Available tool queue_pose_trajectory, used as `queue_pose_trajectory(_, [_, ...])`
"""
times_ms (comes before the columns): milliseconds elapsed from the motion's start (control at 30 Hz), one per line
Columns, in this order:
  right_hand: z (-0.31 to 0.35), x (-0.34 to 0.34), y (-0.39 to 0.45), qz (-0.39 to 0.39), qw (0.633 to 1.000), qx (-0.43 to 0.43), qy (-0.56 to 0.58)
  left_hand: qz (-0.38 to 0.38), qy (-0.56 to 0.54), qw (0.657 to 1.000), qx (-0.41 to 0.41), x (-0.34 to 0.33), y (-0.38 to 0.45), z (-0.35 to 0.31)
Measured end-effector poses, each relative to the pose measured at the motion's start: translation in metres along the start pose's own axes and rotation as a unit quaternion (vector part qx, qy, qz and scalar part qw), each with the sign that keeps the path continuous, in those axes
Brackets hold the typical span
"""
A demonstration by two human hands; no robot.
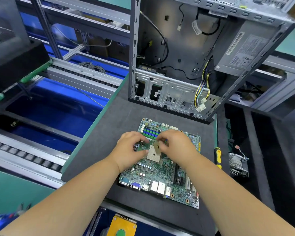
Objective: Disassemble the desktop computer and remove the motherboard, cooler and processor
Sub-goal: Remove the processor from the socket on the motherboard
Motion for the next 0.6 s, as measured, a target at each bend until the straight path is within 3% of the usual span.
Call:
queue_pose_trajectory(133, [-0.009, 0.01, -0.005, -0.068, 0.966, -0.117, 0.221, -0.04, -0.006, 0.999, 0.005, 0.005, 0.005, -0.024])
queue_pose_trajectory(333, [-0.015, 0.034, -0.015, -0.134, 0.887, -0.144, 0.417, 0.011, -0.22, 0.967, 0.126, 0.001, 0.023, -0.065])
queue_pose_trajectory(500, [-0.043, 0.06, -0.035, -0.126, 0.877, -0.148, 0.439, 0.074, -0.24, 0.956, 0.153, -0.016, 0.038, -0.1])
queue_pose_trajectory(600, [-0.06, 0.077, -0.051, -0.097, 0.914, -0.119, 0.375, 0.062, -0.229, 0.958, 0.158, -0.033, 0.047, -0.12])
Point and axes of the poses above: each hand's wrist, its own y-axis towards the middle knuckle, its own x-axis out of the back of the hand, z = x × y, the point moved 2 cm from there along y, towards the middle knuckle, and after that the axes turned 4 degrees about y, right-handed, at the moved point
